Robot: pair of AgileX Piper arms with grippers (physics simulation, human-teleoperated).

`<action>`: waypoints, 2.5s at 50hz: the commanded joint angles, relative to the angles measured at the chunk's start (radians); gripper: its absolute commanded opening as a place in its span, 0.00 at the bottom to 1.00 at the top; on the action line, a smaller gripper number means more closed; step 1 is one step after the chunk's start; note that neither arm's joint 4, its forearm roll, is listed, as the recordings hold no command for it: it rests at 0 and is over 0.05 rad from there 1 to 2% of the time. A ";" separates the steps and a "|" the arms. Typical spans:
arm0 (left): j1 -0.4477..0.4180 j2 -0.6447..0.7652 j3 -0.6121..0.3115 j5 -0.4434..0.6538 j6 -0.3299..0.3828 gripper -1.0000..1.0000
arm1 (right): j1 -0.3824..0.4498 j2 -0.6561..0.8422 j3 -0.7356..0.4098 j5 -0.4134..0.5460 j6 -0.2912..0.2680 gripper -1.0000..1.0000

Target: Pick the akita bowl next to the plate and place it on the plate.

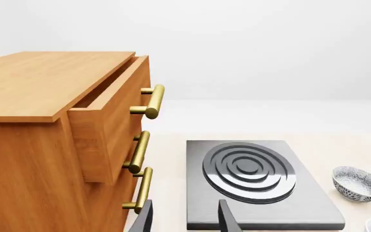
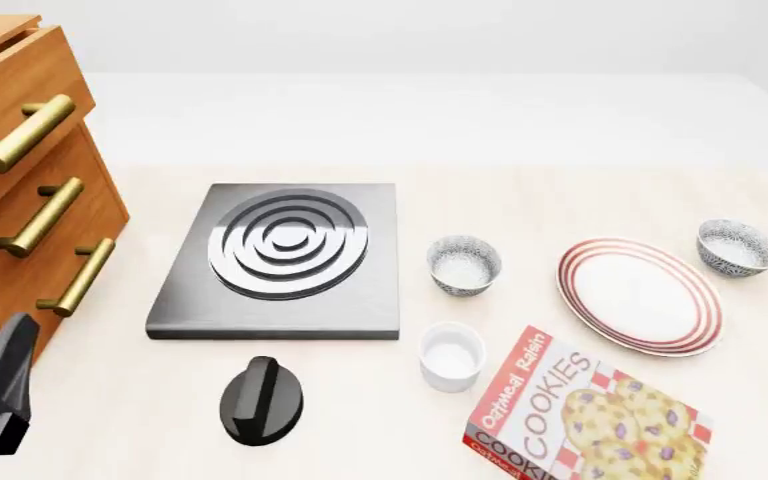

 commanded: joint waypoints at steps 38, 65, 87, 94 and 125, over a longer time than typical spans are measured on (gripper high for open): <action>0.000 0.000 0.000 0.000 0.000 1.00 | -0.074 0.144 -0.036 -0.074 -0.037 1.00; 0.000 0.000 0.000 0.000 0.000 1.00 | -0.061 0.208 -0.056 -0.093 -0.070 1.00; 0.000 0.000 0.000 0.000 0.000 1.00 | -0.056 0.219 -0.080 -0.048 -0.068 1.00; 0.000 0.000 0.000 0.000 0.000 1.00 | -0.058 0.226 -0.089 -0.034 -0.066 1.00; 0.000 0.000 0.000 0.000 0.000 1.00 | -0.068 0.284 -0.185 0.119 -0.029 1.00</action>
